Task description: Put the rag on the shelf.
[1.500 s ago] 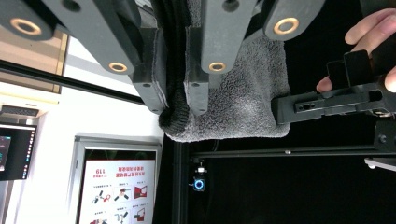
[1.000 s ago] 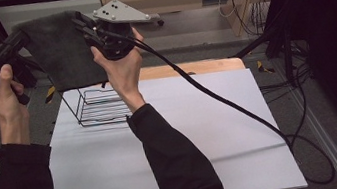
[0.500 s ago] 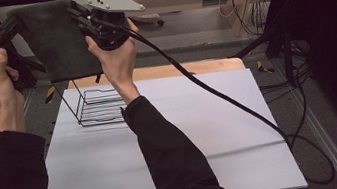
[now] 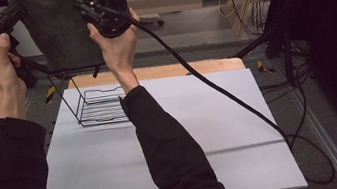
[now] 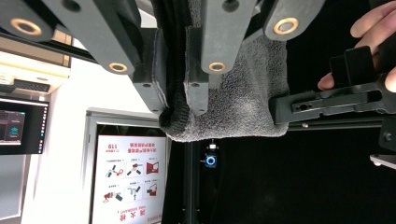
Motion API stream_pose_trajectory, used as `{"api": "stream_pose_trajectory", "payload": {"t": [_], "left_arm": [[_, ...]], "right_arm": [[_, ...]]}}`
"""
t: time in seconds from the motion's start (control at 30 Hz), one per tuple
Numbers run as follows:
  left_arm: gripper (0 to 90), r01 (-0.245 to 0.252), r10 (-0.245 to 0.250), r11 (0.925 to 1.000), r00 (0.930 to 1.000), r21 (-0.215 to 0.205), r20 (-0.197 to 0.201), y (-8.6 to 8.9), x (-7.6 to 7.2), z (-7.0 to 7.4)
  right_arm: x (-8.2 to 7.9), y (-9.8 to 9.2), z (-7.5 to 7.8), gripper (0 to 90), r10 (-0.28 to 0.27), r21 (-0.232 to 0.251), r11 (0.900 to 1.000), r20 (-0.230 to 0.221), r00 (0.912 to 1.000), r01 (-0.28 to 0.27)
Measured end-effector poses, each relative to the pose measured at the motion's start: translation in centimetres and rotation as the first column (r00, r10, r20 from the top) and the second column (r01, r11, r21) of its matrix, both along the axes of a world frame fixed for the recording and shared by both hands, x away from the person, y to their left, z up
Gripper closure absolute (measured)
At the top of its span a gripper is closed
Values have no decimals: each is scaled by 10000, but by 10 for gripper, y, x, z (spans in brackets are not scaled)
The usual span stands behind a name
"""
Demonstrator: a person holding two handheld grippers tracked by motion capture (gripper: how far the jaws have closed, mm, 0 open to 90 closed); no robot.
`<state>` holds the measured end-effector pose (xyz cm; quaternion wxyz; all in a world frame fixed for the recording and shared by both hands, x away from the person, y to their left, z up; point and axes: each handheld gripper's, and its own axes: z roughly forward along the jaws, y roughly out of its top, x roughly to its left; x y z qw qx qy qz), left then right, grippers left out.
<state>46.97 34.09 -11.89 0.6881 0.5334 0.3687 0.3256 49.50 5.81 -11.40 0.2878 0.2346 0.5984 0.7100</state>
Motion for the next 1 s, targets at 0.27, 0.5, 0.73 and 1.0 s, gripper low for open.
{"api": "stream_pose_trajectory", "payload": {"t": [0.27, 0.5, 0.73, 1.0], "left_arm": [[811, 4, -8, 9999, 9997, -139, -258, 2, 16, 1], [810, -104, 113, 9998, 9985, 166, -528, 2, 29, -4], [811, -26, 38, 9998, 9975, 175, -709, 7, 33, -14], [811, 154, -102, 9980, 9966, 617, -823, 7, 33, -24]], "right_arm": [[10, 4, 3, 811, -205, -233, 9995, 22, 9998, 206], [20, 5, 0, 811, -345, -354, 9988, -174, 9993, 339], [26, 9, -9, 811, -371, -486, 9982, -427, 9984, 350], [27, 8, -17, 811, -452, -693, 9968, -616, 9971, 409]]}}
